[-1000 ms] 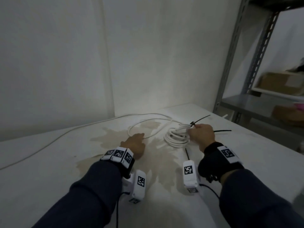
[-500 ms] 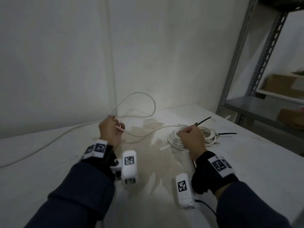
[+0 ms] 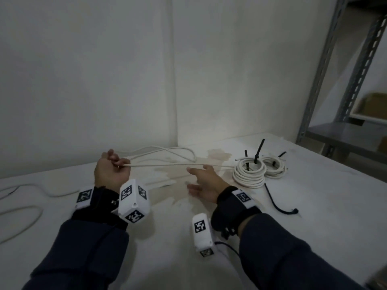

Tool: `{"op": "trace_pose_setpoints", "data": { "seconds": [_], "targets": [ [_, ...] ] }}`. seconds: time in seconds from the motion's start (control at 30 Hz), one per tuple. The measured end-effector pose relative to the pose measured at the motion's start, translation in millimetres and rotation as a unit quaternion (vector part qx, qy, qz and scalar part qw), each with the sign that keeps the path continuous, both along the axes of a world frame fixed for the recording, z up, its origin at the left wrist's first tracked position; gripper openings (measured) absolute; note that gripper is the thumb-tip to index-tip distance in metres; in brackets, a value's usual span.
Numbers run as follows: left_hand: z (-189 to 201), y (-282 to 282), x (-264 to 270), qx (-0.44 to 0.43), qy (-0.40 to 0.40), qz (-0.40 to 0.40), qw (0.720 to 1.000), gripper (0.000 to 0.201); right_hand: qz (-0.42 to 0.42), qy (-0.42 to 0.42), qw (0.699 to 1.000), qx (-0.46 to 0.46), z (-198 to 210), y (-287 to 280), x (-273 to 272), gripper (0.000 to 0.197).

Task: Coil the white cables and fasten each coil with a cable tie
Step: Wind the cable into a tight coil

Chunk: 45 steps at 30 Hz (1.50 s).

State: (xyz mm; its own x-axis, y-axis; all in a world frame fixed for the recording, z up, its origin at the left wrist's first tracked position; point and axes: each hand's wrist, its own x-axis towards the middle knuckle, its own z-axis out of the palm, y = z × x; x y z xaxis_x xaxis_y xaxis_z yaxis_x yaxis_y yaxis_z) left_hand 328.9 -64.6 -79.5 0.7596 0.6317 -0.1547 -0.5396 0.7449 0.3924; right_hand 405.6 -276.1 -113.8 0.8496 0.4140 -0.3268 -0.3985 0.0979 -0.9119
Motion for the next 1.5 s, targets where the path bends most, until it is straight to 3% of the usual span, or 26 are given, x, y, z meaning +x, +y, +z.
{"op": "trace_pose_setpoints", "data": {
  "seconds": [0.13,0.27,0.47,0.57,0.7,0.8,0.87,0.97,1.0,1.07,1.1,1.13,1.17,1.2,1.27,1.3,1.33,1.5],
  "targets": [
    [-9.9,10.2,-32.8,0.112,0.074,-0.022,0.991,0.028,-0.171,0.071,0.973,0.137,-14.3,6.8,15.6,0.066],
    [-27.2,18.4,-46.0,0.143,0.165,-0.046,0.975,0.028,-0.248,0.029,0.965,0.085,-19.0,-3.3,22.3,0.052],
    [-38.9,-0.4,-43.3,0.245,0.305,-0.083,0.916,0.024,-0.131,-0.119,0.982,-0.064,-2.3,-10.4,6.2,0.045],
    [-37.4,-4.9,-41.1,0.268,0.319,-0.055,0.907,0.023,-0.075,-0.087,0.990,-0.080,0.6,-7.7,2.7,0.029],
    [-34.7,18.6,-50.3,0.189,0.275,0.078,0.940,0.022,-0.052,-0.008,0.998,-0.032,-2.3,-12.8,-0.4,0.016],
    [-33.2,40.9,-73.0,0.190,0.307,0.158,0.919,0.021,-0.075,0.035,0.996,0.040,-8.1,-14.9,-2.3,0.018],
    [-37.8,56.4,-90.9,0.203,0.356,0.169,0.896,0.021,-0.087,0.048,0.992,0.081,-13.8,-11.5,-8.2,0.019],
    [-39.9,71.8,-118.3,0.273,0.453,0.102,0.843,0.020,-0.080,0.049,0.993,0.075,-19.8,-1.8,-23.2,0.027],
    [-40.1,74.1,-125.3,0.317,0.491,0.062,0.809,0.034,-0.074,0.044,0.994,0.067,-19.8,1.0,-29.2,0.028],
    [-35.0,70.8,-138.8,0.416,0.579,0.009,0.701,0.068,-0.056,0.042,0.995,0.071,-16.3,5.4,-41.7,0.024],
    [-30.0,64.5,-143.7,0.468,0.592,0.012,0.656,0.063,-0.048,0.047,0.994,0.084,-13.5,7.5,-48.5,0.024],
    [-25.6,57.7,-148.1,0.500,0.566,0.015,0.656,0.045,-0.040,0.049,0.993,0.101,-11.0,9.4,-54.8,0.026],
    [-24.0,48.4,-150.8,0.504,0.533,-0.024,0.679,0.032,-0.035,0.049,0.991,0.116,-8.7,11.6,-61.2,0.028],
    [-23.0,34.1,-154.4,0.496,0.506,-0.107,0.698,0.036,-0.026,0.049,0.990,0.132,-5.8,14.0,-69.5,0.028],
    [-21.9,2.4,-161.5,0.474,0.447,-0.307,0.694,0.052,-0.008,0.055,0.983,0.172,-0.4,19.8,-87.9,0.025],
    [-25.1,-7.1,-162.4,0.455,0.413,-0.367,0.698,0.056,-0.002,0.061,0.979,0.193,1.5,23.2,-96.5,0.026],
    [-29.3,-14.0,-162.5,0.426,0.385,-0.386,0.721,0.058,0.004,0.067,0.975,0.211,3.0,26.9,-105.0,0.027],
    [-50.1,-28.5,-154.6,0.223,0.239,-0.183,0.927,0.028,0.059,0.078,0.978,0.184,-3.3,38.4,-137.8,0.028]
  ]
}}
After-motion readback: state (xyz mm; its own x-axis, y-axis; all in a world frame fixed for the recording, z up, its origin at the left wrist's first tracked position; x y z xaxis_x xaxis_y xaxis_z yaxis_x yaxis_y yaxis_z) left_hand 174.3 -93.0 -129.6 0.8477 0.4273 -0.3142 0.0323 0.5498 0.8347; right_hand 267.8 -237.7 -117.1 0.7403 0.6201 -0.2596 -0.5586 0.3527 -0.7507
